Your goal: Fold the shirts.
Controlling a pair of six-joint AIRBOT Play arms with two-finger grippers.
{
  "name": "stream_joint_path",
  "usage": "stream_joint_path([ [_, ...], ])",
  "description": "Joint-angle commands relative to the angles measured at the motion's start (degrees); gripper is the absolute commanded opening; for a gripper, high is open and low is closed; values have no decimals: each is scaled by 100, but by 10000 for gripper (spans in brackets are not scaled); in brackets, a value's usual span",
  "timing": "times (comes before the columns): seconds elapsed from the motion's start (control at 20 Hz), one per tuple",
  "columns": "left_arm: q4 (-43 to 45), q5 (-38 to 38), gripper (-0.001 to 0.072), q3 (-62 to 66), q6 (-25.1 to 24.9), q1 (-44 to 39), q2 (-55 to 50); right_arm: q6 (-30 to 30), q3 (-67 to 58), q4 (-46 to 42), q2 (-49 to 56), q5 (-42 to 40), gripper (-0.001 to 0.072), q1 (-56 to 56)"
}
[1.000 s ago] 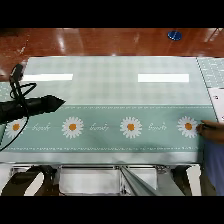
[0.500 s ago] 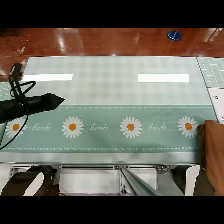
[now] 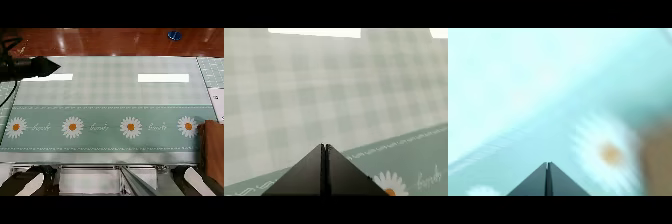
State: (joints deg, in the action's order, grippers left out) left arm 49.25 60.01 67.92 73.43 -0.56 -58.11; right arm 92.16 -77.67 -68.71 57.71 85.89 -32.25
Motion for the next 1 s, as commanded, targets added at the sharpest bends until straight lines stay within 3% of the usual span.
stream_joint_path([
  [0.0,234,1005,17,1224,-166,-741,-903,-52,-507,-715,793,-1075,24,2583],
  [0.05,852,575,18,1115,-24,-994,-1001,83,-503,-1532,1082,-1071,24,3189],
  [0.15,2876,-109,17,844,1720,-1220,-1340,494,-470,-2887,1740,-981,24,3930],
  [0.2,3324,11,18,846,2326,-1193,-1569,612,-472,-3204,2085,-835,24,4122],
  [0.5,3311,588,18,855,2109,-1123,-1993,673,-472,-3084,2662,-1040,24,4319],
  [0.95,3307,603,18,855,2118,-1126,-2107,673,-472,-3084,2662,-1040,24,4319],
])
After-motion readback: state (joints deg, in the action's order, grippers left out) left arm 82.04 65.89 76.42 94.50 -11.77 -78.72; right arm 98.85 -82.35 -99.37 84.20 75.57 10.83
